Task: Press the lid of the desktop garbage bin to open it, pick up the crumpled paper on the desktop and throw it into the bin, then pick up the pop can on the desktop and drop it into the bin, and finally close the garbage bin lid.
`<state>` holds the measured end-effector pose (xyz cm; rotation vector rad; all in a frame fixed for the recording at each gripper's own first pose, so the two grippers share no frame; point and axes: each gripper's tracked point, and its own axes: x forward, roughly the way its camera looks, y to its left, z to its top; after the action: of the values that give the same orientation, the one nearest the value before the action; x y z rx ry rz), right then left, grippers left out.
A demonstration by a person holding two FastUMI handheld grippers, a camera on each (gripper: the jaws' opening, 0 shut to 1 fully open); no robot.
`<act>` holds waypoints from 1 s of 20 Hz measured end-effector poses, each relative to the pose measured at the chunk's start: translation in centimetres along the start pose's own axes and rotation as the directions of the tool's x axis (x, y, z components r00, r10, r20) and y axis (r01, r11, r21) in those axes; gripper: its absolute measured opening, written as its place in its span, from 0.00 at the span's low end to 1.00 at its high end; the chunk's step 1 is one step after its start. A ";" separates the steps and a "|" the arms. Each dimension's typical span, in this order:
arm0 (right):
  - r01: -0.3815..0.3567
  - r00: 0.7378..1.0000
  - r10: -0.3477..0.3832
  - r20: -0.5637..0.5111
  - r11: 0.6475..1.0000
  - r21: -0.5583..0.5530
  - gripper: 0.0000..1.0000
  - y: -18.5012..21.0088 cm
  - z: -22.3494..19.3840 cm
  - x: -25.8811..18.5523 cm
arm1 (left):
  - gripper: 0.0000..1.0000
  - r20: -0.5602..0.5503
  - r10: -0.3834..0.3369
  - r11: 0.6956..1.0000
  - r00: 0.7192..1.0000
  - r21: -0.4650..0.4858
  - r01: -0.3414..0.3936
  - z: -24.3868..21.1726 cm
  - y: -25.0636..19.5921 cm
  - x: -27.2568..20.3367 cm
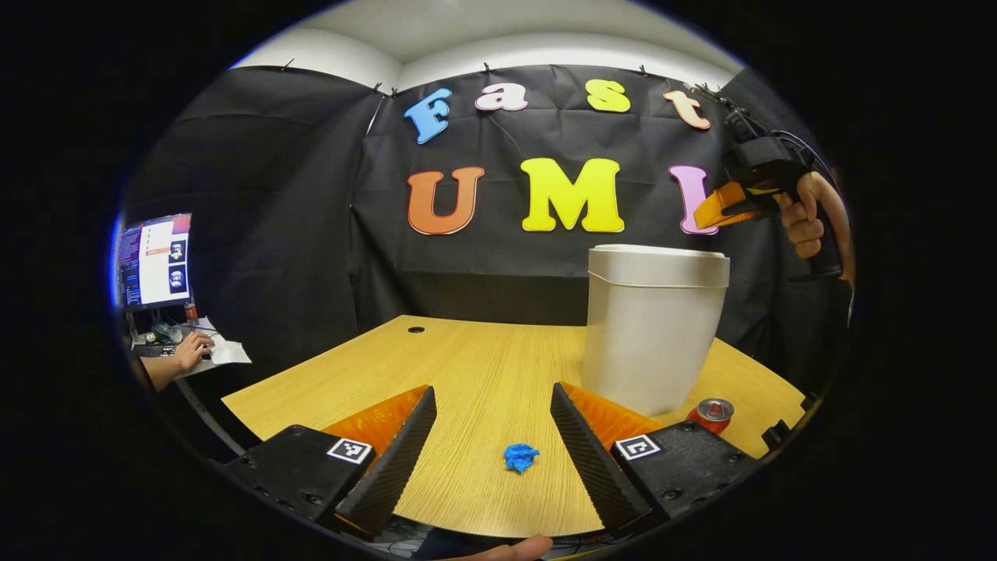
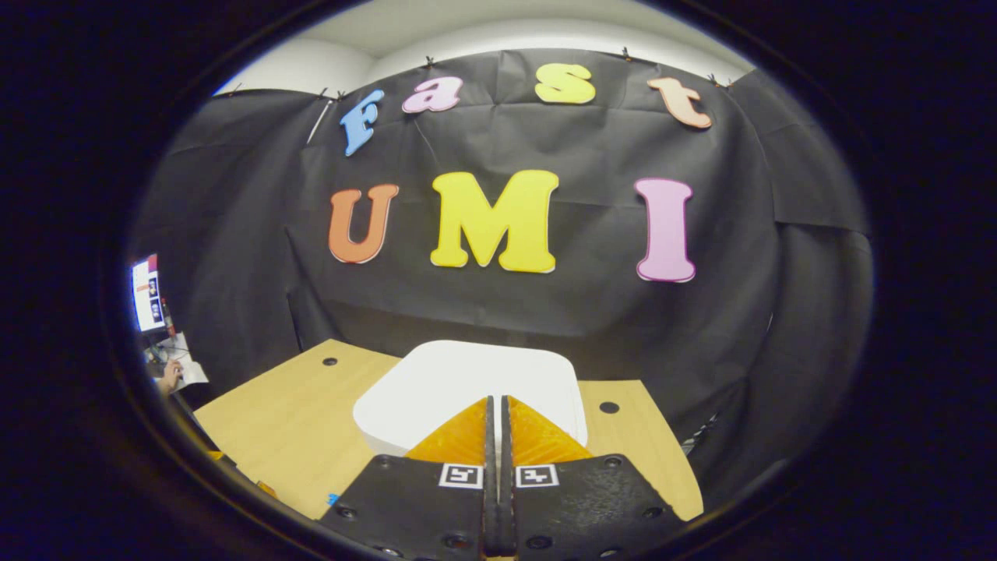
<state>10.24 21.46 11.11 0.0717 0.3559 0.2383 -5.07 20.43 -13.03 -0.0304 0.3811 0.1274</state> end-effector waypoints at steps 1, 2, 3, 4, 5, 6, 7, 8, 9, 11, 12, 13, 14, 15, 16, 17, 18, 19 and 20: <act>0.002 0.999 -0.001 -0.034 1.000 0.018 0.00 -0.3 -1.0 0.6 | 0.97 0.000 -0.004 1.000 1.000 0.002 0.004 -0.1 -0.1 0.0; 0.002 0.997 0.001 -0.076 0.999 0.036 0.00 -0.7 -2.0 1.2 | 0.97 0.000 -0.005 1.000 1.000 0.004 0.005 -0.1 -0.1 0.0; -0.013 0.998 0.016 -0.063 0.999 0.049 0.00 -0.7 -1.9 1.1 | 0.97 0.002 -0.007 1.000 1.000 0.005 0.007 0.0 -0.1 0.0; -0.006 0.999 0.008 -0.045 0.999 0.041 0.01 -0.9 -1.2 1.3 | 0.97 0.005 -0.011 1.000 1.000 0.006 0.011 -0.1 -0.2 0.0; 0.000 0.998 0.001 -0.057 1.000 0.028 0.01 -1.3 -1.4 1.5 | 0.97 0.003 -0.013 1.000 1.000 0.004 0.013 -0.2 -0.2 0.1; -0.007 0.998 0.008 -0.063 1.000 0.015 0.01 -1.1 -1.7 1.6 | 0.97 0.002 -0.016 1.000 1.000 -0.003 0.016 -0.3 -0.3 0.2; -0.008 0.998 0.008 -0.059 1.000 -0.004 0.01 -1.1 -1.9 1.6 | 0.97 -0.001 -0.019 1.000 1.000 -0.010 0.019 -0.5 -0.3 0.1; -0.007 0.998 0.006 -0.057 1.000 -0.018 0.01 -1.1 -2.0 1.6 | 0.97 -0.010 -0.019 1.000 1.000 -0.014 0.019 -0.8 -0.2 0.3; -0.005 0.999 0.003 -0.053 1.000 -0.023 0.01 -1.2 -2.0 1.6 | 0.97 -0.020 -0.020 1.000 1.000 -0.018 0.020 -1.1 -0.2 0.5; -0.003 0.999 0.003 -0.037 1.000 -0.010 0.01 -1.2 -1.9 1.6 | 0.97 -0.032 -0.024 1.000 0.999 -0.013 0.024 -1.5 -0.4 0.5; -0.001 0.999 0.001 -0.036 1.000 0.002 0.01 -1.1 -1.8 1.7 | 0.97 -0.037 -0.025 1.000 0.999 -0.007 0.025 -1.6 -0.4 0.6; 0.002 0.999 -0.002 -0.036 1.000 0.005 0.01 -1.1 -1.8 1.6 | 0.97 -0.034 -0.024 1.000 0.999 -0.002 0.024 -1.5 -0.5 0.5; -0.009 0.999 0.008 -0.045 1.000 -0.003 0.01 -0.8 -2.0 1.6 | 0.97 -0.035 -0.027 1.000 0.999 -0.005 0.027 -1.5 -0.5 0.6; -0.021 0.999 0.020 -0.050 1.000 -0.016 0.01 -0.6 -2.2 1.5 | 0.98 -0.039 -0.032 0.999 0.999 -0.012 0.031 -1.8 -0.6 0.6; -0.013 0.999 0.012 -0.044 1.000 -0.025 0.01 -0.4 -2.2 1.4 | 0.97 -0.041 -0.038 0.999 0.998 -0.018 0.037 -1.9 -0.8 0.6; -0.001 0.999 -0.001 -0.038 0.999 -0.047 0.01 0.0 -2.3 1.5 | 0.97 -0.043 -0.039 0.999 0.998 -0.018 0.038 -2.0 -0.7 0.7; 0.012 1.000 -0.015 -0.025 0.996 -0.083 0.02 0.1 -2.3 1.5 | 0.97 -0.049 -0.032 0.999 0.998 -0.017 0.031 -2.1 -0.5 0.8; 0.028 0.999 -0.031 -0.027 0.993 -0.111 0.02 0.0 -2.9 1.5 | 0.97 -0.052 -0.028 0.999 0.998 -0.017 0.027 -2.3 -0.3 0.8; 0.042 0.999 -0.046 -0.030 0.992 -0.116 0.02 -0.1 -2.8 1.5 | 0.97 -0.057 -0.029 0.999 0.998 -0.022 0.028 -2.5 -0.3 0.9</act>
<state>10.63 21.86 7.94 -0.0535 0.3747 0.2164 -5.15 20.10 -15.65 -0.0603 0.4367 0.1024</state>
